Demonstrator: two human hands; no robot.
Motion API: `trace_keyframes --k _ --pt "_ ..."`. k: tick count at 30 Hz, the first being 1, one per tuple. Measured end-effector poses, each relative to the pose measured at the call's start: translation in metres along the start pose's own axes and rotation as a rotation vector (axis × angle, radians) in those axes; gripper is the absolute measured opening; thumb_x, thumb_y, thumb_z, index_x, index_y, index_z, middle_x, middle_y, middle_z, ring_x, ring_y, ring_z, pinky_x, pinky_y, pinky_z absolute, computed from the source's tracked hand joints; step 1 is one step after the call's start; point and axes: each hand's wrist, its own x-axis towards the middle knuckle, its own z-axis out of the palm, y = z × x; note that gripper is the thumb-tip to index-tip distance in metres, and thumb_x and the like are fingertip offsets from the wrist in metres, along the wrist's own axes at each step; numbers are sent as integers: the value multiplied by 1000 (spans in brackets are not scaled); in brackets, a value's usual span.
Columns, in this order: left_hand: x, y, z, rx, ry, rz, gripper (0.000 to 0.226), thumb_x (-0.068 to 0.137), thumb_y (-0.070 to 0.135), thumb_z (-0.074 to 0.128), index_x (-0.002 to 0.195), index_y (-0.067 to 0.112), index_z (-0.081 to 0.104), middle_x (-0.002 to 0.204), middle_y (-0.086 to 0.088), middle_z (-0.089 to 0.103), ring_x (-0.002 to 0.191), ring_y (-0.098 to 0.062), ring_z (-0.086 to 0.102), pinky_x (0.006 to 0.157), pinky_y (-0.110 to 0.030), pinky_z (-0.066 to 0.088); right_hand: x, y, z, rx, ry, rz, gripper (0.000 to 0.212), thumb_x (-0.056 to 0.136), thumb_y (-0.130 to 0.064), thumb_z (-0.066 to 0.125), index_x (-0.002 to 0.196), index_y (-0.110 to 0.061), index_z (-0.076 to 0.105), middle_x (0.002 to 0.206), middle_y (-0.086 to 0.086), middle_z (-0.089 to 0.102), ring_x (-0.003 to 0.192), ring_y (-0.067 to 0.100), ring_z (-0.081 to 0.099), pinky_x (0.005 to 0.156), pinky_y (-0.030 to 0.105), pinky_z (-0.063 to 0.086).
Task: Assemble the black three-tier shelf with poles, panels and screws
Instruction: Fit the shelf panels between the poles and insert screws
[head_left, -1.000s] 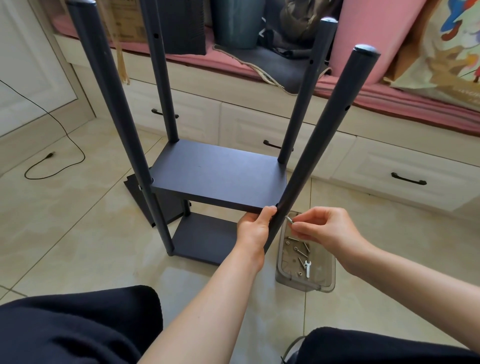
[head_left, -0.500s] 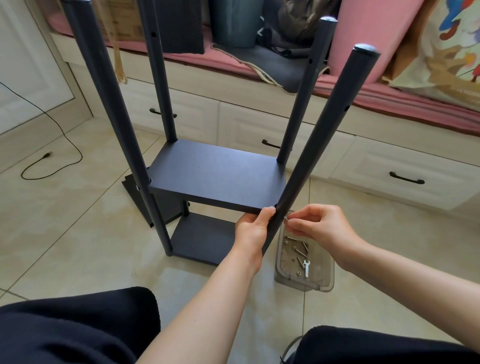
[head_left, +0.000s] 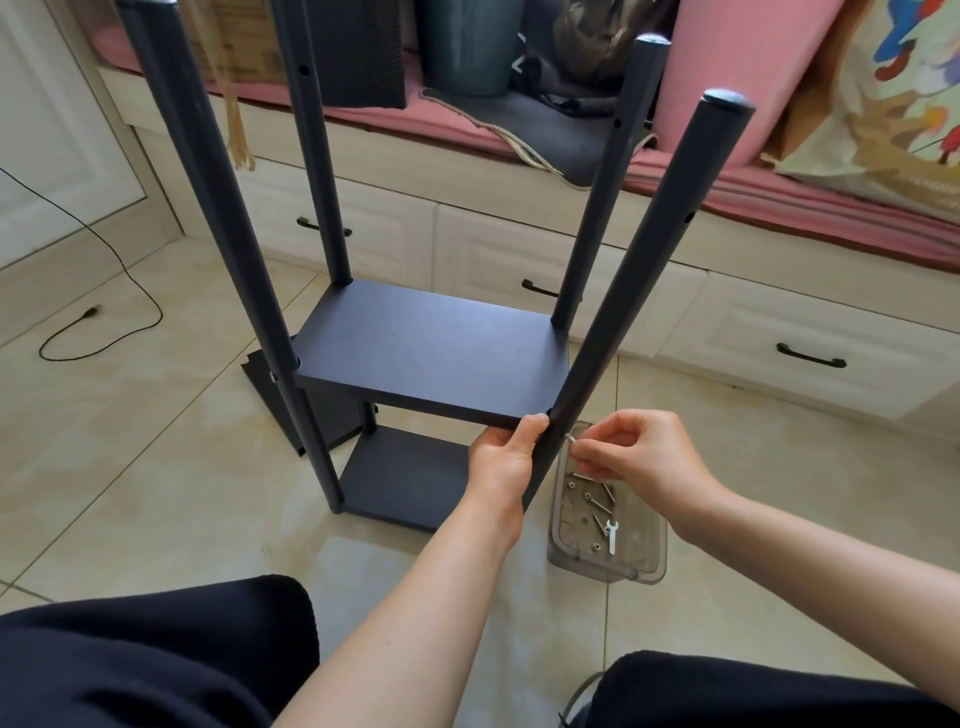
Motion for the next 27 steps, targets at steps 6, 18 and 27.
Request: trace_keyframes --k 6,18,27 --pt "0 -1 0 -5 -4 4 21 91 33 69 97 13 72 84 3 74 91 -18 67 80 -29 52 2 -4 4 -114 19 -87 12 79 -16 82 78 -10 72 67 3 74 66 17 73 75 39 62" --pt "-3 1 0 30 0 -17 29 91 37 69 103 11 71 103 -10 74 98 -25 67 94 -41 53 0 5 -2 -71 -14 -16 11 78 -14 83 78 -13 72 73 1 76 76 17 75 86 47 59" --pt "-1 -1 -1 23 6 -5 32 91 39 69 105 11 72 105 -11 75 103 -27 68 86 -34 53 2 5 -1 -53 -33 -48 12 78 -12 82 75 -11 71 72 3 75 73 16 75 85 45 60"
